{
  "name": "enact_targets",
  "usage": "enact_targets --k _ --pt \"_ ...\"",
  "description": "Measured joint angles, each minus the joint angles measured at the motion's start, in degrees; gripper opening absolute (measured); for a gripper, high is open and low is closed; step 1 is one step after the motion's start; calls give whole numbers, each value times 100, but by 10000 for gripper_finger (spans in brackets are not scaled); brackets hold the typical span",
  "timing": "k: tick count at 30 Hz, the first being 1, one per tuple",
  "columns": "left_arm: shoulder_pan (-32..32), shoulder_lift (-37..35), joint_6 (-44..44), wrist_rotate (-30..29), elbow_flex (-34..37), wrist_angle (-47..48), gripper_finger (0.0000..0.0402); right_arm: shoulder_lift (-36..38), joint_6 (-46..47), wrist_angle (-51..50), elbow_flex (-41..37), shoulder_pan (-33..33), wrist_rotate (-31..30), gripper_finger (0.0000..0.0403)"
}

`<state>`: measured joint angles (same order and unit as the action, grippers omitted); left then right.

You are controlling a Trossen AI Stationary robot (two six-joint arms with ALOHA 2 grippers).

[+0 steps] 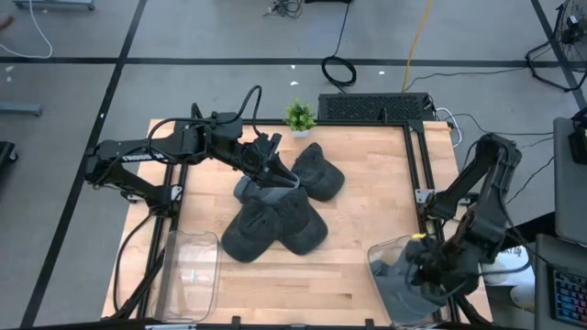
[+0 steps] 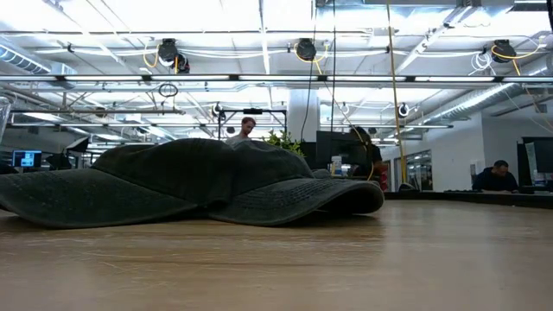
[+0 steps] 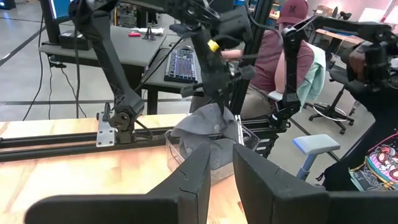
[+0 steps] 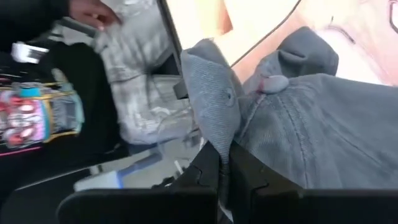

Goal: Pick & Place hat
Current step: Put the bottom gray cap into the right transparent bin

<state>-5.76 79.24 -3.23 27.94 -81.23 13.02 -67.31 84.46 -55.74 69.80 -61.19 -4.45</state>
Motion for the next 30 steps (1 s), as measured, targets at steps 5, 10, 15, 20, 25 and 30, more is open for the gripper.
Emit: enact_targets --k 5,10,15,20,25,30 --pt "0 -1 0 -1 0 0 76 -376 -248 291 0 162 -158 0" --pt "0 -1 0 0 0 0 76 -573 -641 777 0 511 -741 0" --pt "0 0 1 0 0 0 76 -672 -707 807 0 772 -885 0" --pt "0 0 1 0 0 0 76 -834 -536 610 0 652 -777 0" --pt "0 0 1 0 0 2 76 -941 88 -43 0 377 -937 0" --pt "0 -2 1 0 0 0 76 -1041 678 -501 -2 109 -1228 0"
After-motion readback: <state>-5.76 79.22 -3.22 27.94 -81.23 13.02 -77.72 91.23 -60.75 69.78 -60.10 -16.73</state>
